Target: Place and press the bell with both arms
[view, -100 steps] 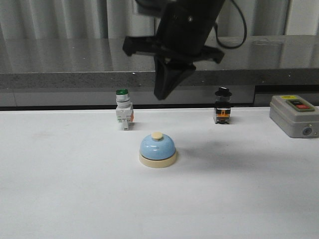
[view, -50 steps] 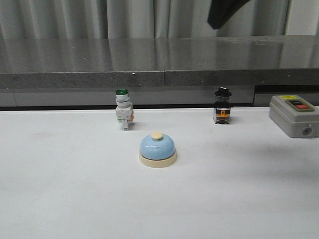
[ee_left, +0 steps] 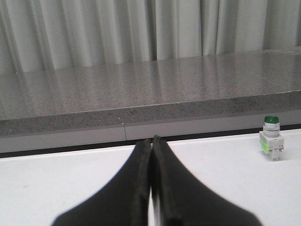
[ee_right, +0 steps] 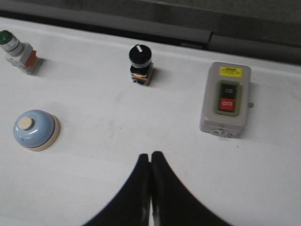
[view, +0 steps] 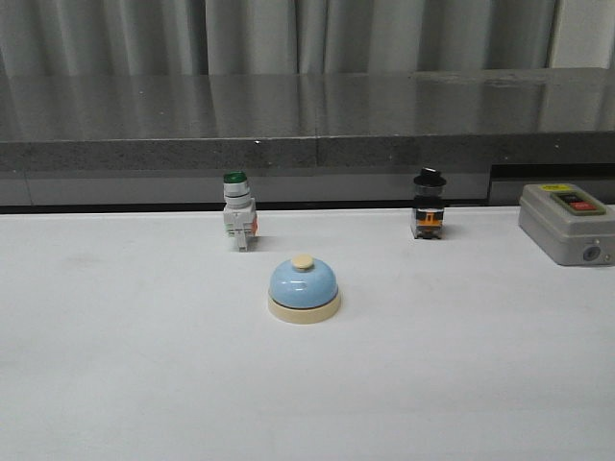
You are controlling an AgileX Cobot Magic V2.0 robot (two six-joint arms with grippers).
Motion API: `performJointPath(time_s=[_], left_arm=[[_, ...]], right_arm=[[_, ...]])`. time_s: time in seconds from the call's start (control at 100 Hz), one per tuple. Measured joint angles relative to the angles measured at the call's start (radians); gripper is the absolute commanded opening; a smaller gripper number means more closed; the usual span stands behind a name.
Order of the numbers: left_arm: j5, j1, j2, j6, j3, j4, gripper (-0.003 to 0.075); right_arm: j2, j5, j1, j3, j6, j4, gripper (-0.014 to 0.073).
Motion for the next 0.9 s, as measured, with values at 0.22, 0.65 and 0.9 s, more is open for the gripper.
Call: performJointPath(time_s=[0.22, 0.65, 0.9], left_arm=[[0.000, 0.000, 0.000, 0.000, 0.000, 0.000, -0.0020], [0.000, 0.000, 0.000, 0.000, 0.000, 0.000, -0.0020], [0.000, 0.000, 0.000, 0.000, 0.000, 0.000, -0.0020]], right_arm=[[-0.303, -0.128, -0.050, 0.224, -0.002, 0.000, -0.0060], [-0.695, -0.216, -0.053, 0.421, -0.002, -0.009, -0.0060], [-0.700, -0.216, -0.053, 0.421, -0.002, -0.009, -0.0060]])
